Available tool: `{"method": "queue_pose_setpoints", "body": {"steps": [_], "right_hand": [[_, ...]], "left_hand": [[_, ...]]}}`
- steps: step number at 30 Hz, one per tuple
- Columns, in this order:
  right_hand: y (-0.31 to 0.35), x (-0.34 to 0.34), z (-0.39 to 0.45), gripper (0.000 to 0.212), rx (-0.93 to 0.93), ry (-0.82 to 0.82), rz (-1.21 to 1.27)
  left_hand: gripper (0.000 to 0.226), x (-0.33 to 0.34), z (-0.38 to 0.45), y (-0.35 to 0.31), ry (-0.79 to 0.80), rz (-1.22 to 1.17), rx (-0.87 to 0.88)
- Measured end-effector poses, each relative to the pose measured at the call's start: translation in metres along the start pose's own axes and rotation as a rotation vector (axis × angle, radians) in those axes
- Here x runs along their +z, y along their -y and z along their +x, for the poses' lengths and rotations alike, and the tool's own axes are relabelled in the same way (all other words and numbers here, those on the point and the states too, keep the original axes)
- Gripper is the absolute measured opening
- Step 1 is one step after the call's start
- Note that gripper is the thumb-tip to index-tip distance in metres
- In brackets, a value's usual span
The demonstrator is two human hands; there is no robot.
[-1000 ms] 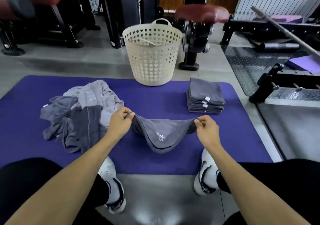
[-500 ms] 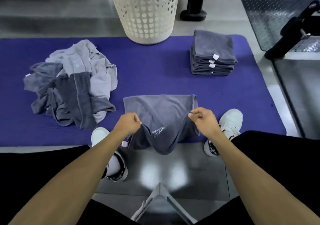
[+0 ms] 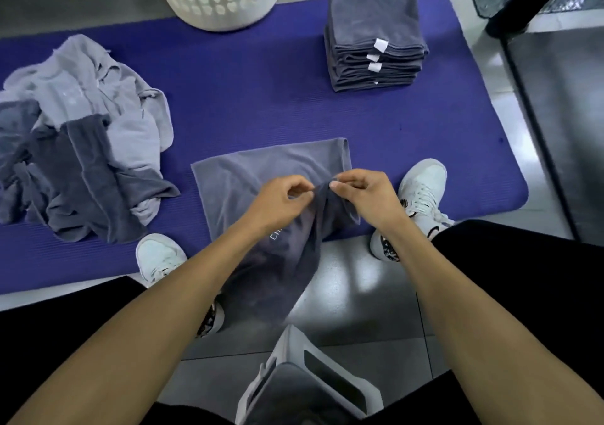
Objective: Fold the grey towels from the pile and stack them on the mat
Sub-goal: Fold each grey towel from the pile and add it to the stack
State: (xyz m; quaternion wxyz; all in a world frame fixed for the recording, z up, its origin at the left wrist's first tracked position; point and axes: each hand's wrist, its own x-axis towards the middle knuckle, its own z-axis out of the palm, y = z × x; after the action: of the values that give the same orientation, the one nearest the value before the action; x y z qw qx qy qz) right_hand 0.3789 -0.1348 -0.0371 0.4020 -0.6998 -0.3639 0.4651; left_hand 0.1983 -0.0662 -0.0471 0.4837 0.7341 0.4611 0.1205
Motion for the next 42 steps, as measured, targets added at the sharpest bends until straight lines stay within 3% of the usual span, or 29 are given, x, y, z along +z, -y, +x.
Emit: {"method": "queue_pose_setpoints", "body": {"steps": [3, 6, 10, 13, 17, 20, 23, 27, 35, 37, 42], "right_hand": [[-0.005, 0.002, 0.010, 0.007, 0.011, 0.005, 0.003], [-0.006, 0.000, 0.016, 0.011, 0.023, -0.006, 0.064], [-0.010, -0.006, 0.019, 0.013, 0.028, 0.021, 0.059], [-0.014, -0.011, 0.017, 0.014, 0.051, 0.098, 0.011], [-0.016, -0.015, 0.013, 0.009, 0.061, 0.214, -0.049], [-0.018, -0.013, 0.015, 0.012, 0.033, 0.203, -0.070], [-0.022, -0.011, 0.019, 0.009, 0.014, 0.185, -0.072], [-0.044, -0.013, 0.035, 0.004, 0.050, 0.204, -0.118], [-0.100, -0.015, 0.061, 0.007, 0.242, 0.192, -0.159], [-0.111, -0.013, 0.061, 0.018, 0.274, 0.181, -0.171], [-0.120, -0.005, 0.067, 0.015, 0.339, 0.147, -0.152]], "left_hand": [[0.007, 0.002, 0.009, -0.002, 0.021, -0.039, -0.025], [0.020, 0.007, 0.016, -0.006, -0.003, -0.052, -0.033], [0.005, 0.015, 0.020, -0.009, -0.023, 0.005, -0.023], [0.016, 0.015, 0.020, -0.008, 0.043, 0.004, -0.045], [0.026, 0.011, 0.020, -0.010, 0.016, -0.083, -0.068], [0.015, 0.012, 0.019, -0.014, 0.020, -0.109, -0.040], [0.020, 0.012, 0.030, -0.015, -0.006, -0.092, -0.033], [0.012, 0.009, 0.073, -0.010, -0.020, -0.019, -0.075], [0.009, 0.032, 0.180, 0.032, 0.104, 0.179, -0.198], [0.009, 0.045, 0.202, 0.043, 0.108, 0.204, -0.195], [0.014, 0.066, 0.242, 0.059, 0.094, 0.242, -0.150]]}}
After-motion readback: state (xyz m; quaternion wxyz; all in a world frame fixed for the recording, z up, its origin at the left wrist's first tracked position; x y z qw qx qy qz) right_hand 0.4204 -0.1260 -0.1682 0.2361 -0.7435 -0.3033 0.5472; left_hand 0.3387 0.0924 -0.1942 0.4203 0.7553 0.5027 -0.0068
